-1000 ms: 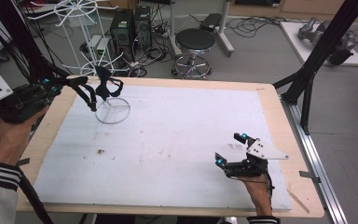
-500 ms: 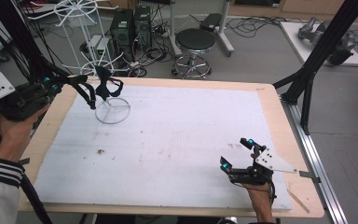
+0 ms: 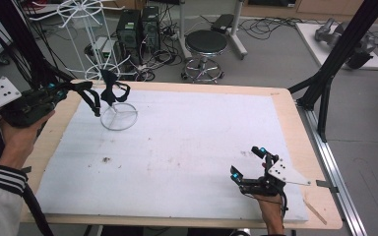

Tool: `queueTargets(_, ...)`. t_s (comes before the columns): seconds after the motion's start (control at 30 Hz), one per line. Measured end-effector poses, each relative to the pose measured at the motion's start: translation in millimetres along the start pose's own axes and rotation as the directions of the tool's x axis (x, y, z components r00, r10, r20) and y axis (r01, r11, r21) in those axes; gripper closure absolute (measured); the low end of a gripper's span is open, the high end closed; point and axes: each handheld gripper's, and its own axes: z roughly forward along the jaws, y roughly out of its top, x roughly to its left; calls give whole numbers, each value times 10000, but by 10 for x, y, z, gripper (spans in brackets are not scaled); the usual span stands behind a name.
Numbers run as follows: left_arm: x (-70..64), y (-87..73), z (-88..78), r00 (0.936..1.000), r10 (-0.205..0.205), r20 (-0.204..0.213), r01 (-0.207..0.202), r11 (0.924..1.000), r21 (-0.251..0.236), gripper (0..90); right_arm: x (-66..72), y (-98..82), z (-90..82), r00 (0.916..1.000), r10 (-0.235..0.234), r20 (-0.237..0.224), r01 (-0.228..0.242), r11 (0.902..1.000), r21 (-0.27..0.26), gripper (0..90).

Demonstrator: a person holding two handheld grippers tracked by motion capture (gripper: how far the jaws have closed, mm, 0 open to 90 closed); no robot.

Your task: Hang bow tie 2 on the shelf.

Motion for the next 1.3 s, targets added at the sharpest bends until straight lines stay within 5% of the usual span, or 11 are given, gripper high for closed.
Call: queueTargets(1.3,-145,-473,174,9980,-605,-166,616,9946,830,829,34,-257,105,9991,198,372,-205,9996,170,8)
